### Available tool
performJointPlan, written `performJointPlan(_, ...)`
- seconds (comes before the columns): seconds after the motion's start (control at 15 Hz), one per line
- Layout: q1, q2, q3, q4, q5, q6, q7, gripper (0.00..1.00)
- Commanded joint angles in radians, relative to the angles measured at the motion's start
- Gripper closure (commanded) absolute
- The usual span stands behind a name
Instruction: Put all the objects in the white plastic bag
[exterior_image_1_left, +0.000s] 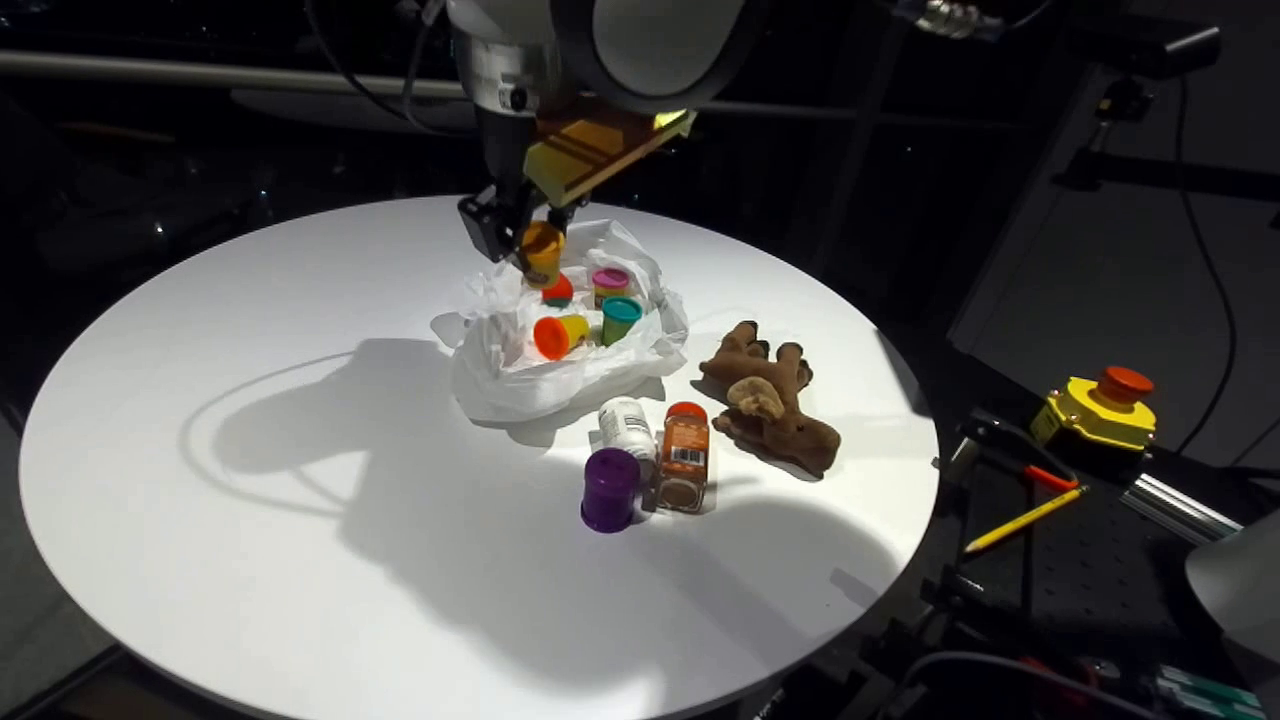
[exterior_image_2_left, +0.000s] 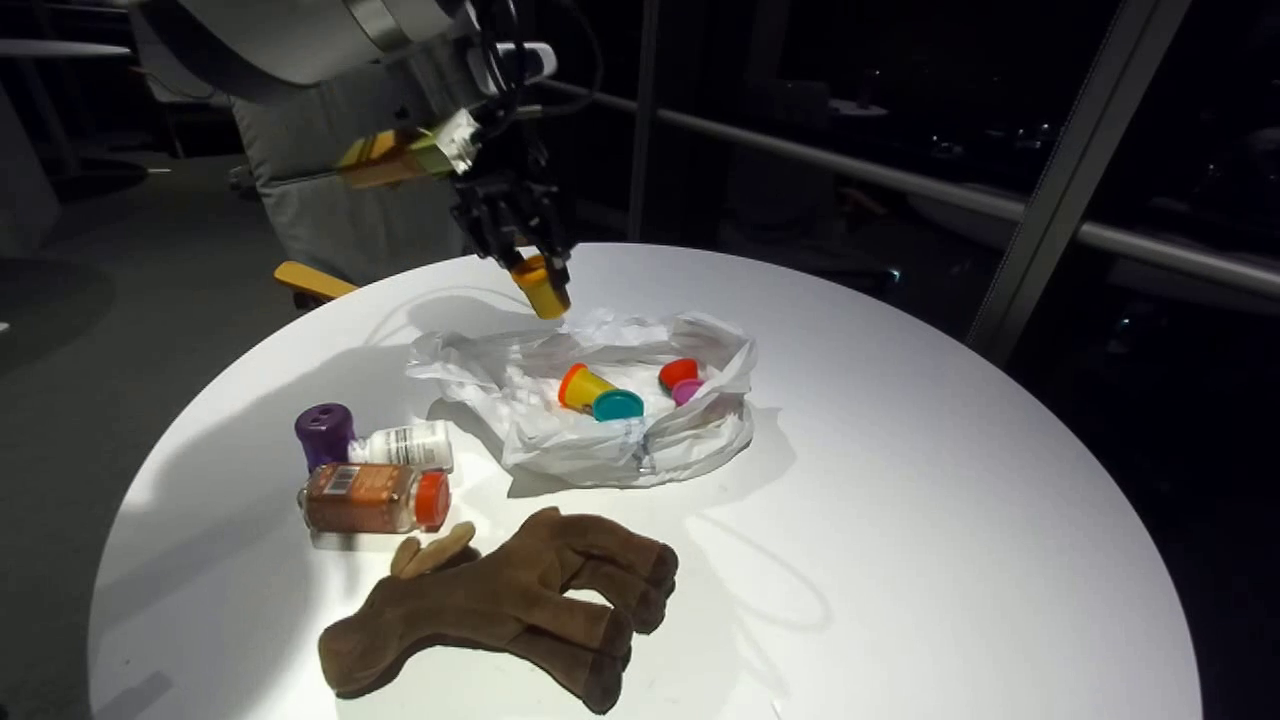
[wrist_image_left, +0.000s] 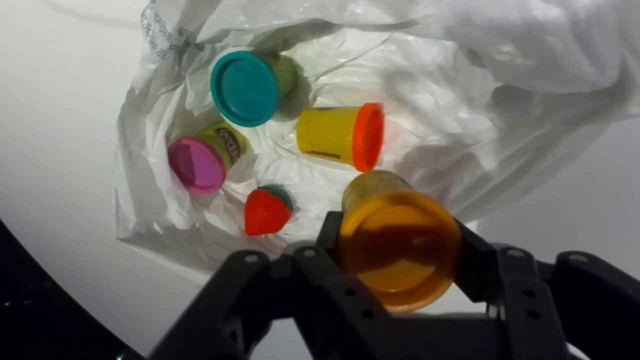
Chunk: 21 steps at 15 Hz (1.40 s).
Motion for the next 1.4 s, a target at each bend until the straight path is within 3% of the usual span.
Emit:
performJointPlan(0.0,-0.046,0.178,-0.022,0.147,-0.002,0.034,0.016,0.76)
performJointPlan(0.6,-0.113,0.394,-0.064,0.342,0.176,0.189,-0.009,0.76)
performJointPlan(0.67,-0.115,0.399,-0.063,0.349,0.195,0.193,-0.013,0.26)
performJointPlan(0.8,-0.107,0.385,-0.066,0.347,0.227,0.180,-0.009,0.19)
performJointPlan(0.93,-0.078,0.337,-0.076,0.310,0.242,0.160,0.004,0.02)
performJointPlan(1.33,0.072,0.092,-0.126,0.100,0.191,0.165,0.094,0.00)
